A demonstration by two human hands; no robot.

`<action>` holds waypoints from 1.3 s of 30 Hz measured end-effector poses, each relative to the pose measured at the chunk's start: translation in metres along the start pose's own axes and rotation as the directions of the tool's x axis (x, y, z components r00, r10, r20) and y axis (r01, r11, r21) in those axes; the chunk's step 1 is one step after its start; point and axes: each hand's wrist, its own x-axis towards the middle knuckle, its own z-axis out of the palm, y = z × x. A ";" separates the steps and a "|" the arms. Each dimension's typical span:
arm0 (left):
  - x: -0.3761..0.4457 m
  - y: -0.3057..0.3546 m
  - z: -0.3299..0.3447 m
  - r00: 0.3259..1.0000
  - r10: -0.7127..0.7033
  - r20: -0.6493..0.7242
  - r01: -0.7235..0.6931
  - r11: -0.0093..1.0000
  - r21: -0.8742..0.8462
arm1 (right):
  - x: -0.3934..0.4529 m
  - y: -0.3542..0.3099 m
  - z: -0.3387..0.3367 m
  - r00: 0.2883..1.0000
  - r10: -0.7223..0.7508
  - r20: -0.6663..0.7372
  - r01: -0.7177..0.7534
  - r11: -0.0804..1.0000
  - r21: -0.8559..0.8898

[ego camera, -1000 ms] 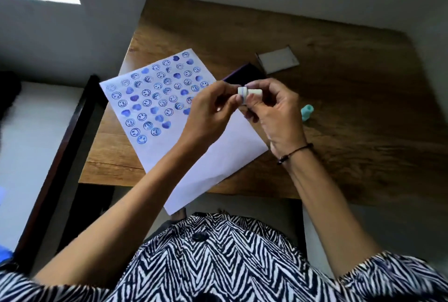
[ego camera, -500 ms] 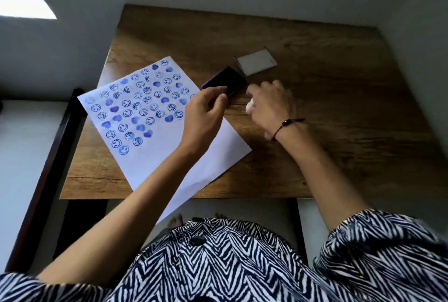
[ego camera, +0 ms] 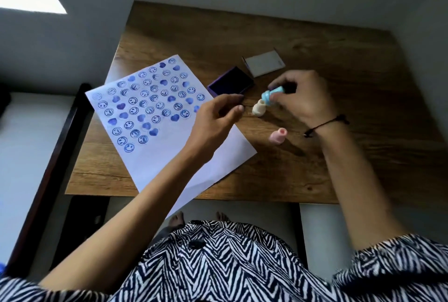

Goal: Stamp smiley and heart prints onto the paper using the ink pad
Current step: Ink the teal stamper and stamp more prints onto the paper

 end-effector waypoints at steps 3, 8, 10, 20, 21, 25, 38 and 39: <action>0.002 0.003 -0.001 0.999 0.025 0.038 -0.021 0.995 -0.101 | -0.005 -0.021 0.010 0.996 -0.049 0.077 0.032 0.977 0.211; 0.002 0.001 -0.015 0.999 0.007 -0.040 -0.012 0.993 -0.120 | -0.006 -0.030 0.037 0.997 -0.059 0.047 0.042 0.953 0.301; 0.003 0.000 -0.020 0.999 -0.001 -0.045 -0.004 0.994 -0.113 | -0.006 -0.031 0.046 0.998 -0.058 0.037 0.042 0.938 0.343; 0.016 -0.005 -0.046 0.967 -0.233 -0.103 0.151 0.850 -0.504 | 0.039 -0.041 0.045 0.959 -0.273 -0.075 0.272 0.962 -0.025; 0.017 -0.006 -0.049 0.966 -0.234 -0.111 0.146 0.845 -0.514 | 0.051 -0.042 0.049 0.957 -0.285 -0.057 0.276 0.952 -0.132; 0.018 -0.008 -0.056 0.965 -0.223 -0.135 0.118 0.836 -0.536 | 0.056 -0.037 0.092 0.943 -0.296 0.152 0.333 0.840 -0.429; 0.010 -0.009 -0.066 0.971 -0.182 -0.154 0.084 0.865 -0.494 | 0.057 -0.032 0.093 0.934 -0.286 0.215 0.351 0.851 -0.390; 0.009 -0.008 -0.067 0.972 -0.182 -0.149 0.089 0.870 -0.485 | 0.063 -0.036 0.089 0.931 -0.294 0.217 0.359 0.846 -0.394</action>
